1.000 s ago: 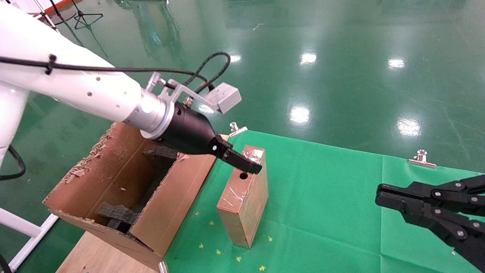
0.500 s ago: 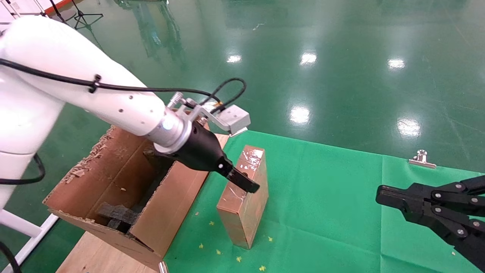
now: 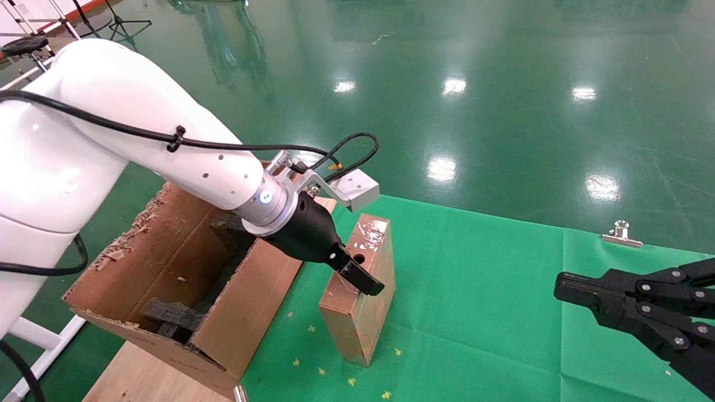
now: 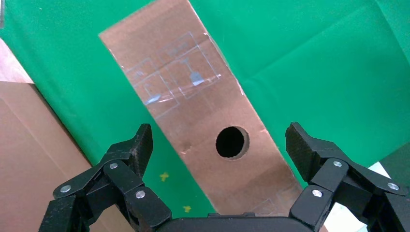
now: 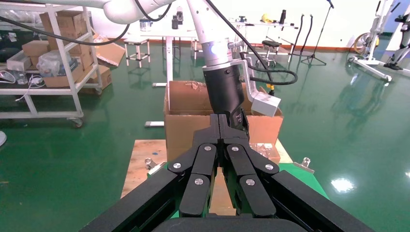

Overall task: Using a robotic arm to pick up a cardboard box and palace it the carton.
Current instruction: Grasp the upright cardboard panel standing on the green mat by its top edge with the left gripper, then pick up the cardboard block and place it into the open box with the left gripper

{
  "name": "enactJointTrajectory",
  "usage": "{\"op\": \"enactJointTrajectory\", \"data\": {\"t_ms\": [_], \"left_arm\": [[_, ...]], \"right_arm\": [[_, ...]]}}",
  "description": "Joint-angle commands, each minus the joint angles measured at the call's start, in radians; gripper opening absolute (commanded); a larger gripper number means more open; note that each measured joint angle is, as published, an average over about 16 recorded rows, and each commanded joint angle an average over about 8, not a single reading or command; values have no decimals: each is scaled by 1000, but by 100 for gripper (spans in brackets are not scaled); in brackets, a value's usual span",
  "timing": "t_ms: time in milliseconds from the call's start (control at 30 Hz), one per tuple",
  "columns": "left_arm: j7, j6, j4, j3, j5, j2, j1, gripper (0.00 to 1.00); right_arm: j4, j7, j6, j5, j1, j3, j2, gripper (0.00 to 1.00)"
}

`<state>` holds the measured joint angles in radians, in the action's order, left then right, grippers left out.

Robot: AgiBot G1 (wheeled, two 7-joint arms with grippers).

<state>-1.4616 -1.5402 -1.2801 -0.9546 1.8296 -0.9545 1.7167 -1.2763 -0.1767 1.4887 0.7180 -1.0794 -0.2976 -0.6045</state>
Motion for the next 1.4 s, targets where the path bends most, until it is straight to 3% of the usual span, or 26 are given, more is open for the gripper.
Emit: {"op": "enactJointTrajectory", "data": {"t_ms": [33, 167, 200, 1100, 1400], "left_arm": [[5, 0, 0, -6, 8, -3, 4, 52], [3, 0, 0, -4, 6, -2, 4, 4], [3, 0, 0, -4, 5, -1, 3, 0], [-4, 4, 3, 10, -8, 8, 4, 0], [35, 28, 30, 95, -82, 115, 76, 0]], "right_arm": [[0, 0, 0, 0, 0, 0, 0, 100], [0, 0, 0, 0, 0, 0, 0, 100], [0, 0, 0, 0, 0, 0, 0, 100], [0, 0, 0, 0, 0, 0, 0, 100], [1, 0, 0, -1, 0, 0, 0, 100]]}}
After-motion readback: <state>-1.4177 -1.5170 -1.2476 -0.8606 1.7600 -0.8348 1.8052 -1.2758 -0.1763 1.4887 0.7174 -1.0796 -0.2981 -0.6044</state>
